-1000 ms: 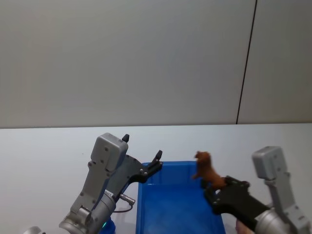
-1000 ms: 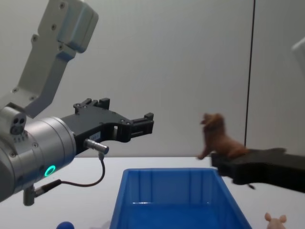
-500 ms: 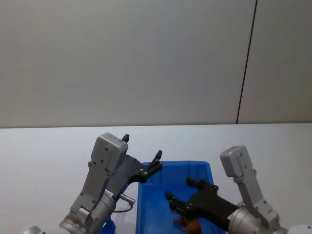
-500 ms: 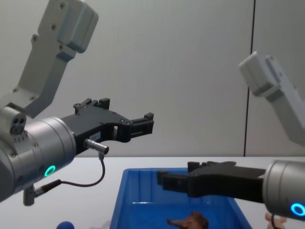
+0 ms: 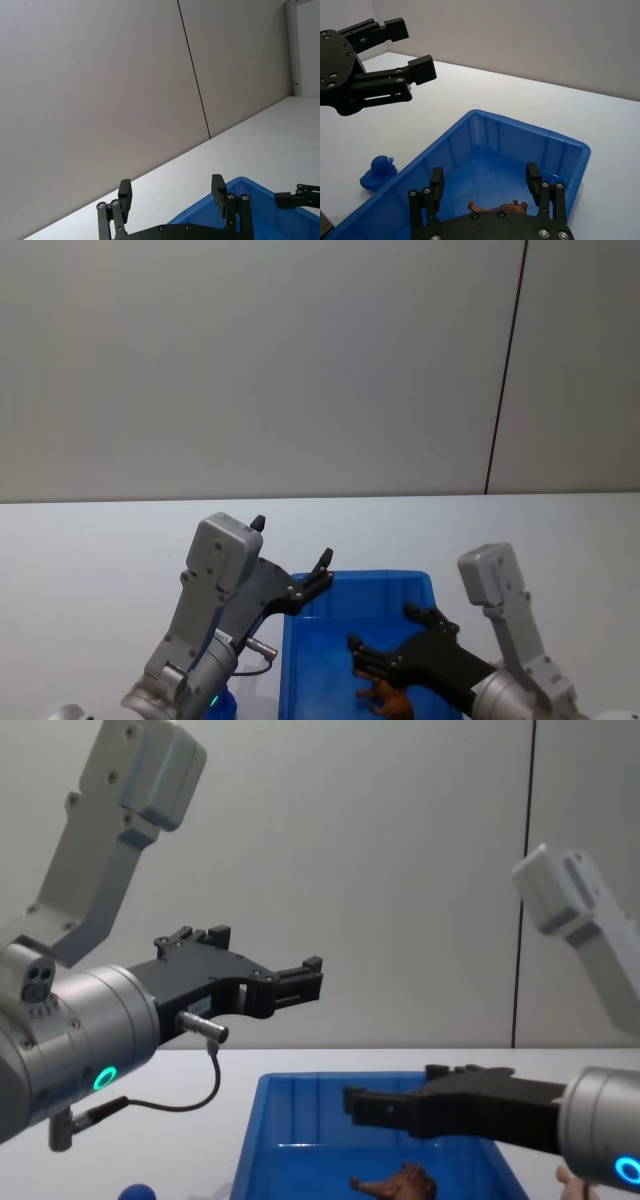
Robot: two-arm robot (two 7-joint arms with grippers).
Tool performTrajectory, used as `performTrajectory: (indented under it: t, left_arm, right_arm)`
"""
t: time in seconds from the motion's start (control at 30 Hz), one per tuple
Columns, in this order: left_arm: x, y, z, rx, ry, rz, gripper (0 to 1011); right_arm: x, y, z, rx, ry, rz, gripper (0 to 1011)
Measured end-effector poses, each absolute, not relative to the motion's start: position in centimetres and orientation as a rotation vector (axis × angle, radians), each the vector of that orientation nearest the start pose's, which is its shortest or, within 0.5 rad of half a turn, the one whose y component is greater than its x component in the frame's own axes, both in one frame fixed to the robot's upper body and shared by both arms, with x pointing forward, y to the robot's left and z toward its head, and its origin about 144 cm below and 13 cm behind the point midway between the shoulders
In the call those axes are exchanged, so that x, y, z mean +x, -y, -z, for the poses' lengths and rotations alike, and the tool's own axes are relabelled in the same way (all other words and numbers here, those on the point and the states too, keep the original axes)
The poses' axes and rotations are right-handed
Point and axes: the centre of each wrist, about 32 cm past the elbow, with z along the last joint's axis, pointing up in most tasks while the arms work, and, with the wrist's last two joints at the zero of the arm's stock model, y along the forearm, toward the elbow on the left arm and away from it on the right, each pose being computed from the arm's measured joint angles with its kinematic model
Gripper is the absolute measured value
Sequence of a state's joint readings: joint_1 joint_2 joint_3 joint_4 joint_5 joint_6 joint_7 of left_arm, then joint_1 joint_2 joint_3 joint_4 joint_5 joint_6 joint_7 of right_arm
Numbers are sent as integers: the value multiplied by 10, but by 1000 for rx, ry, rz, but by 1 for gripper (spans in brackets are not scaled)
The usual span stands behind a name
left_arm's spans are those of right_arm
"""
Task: Pick up the two dolls from the table and place them into the box.
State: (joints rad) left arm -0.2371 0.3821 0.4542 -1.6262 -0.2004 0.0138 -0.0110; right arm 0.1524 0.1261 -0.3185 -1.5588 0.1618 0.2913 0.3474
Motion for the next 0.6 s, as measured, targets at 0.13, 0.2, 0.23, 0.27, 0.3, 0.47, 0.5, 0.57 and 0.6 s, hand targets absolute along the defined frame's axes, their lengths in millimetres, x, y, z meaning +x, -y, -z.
performTrajectory:
  t: [0.13,0.2,0.23,0.27,0.3,0.47,0.5,0.57,0.6]
  left_arm:
    - [492,-198,-1204,61,268,-1124,1003]
    - [492,-198,-1204,61,268,-1124,1003]
    - [492,-198,-1204,61,268,-1124,1003]
    - [492,-198,-1204,61,268,-1124,1003]
    - [492,-198,-1204,61,268,-1124,1003]
    - [492,-198,-1204,61,268,-1124,1003]
    - [492,-198,-1204,61,268,-1124,1003]
    - [492,-198,-1204,61,268,-1124,1003]
    - [492,-198,-1204,61,268,-1124,1003]
  right_arm:
    - [478,167,-1177,-141,-123,951,1001]
    - [473,169,-1178,-140,-112,977,1001]
    - [471,170,-1178,-141,-108,985,1001]
    - [468,171,-1179,-138,-98,1001,1001]
    - [468,171,-1179,-138,-98,1001,1001]
    - [453,178,-1182,-140,-65,1067,1001]
    - [448,180,-1183,-141,-57,1083,1001]
    - [444,182,-1183,-143,-50,1103,1001]
    - [442,183,-1183,-145,-47,1109,1001]
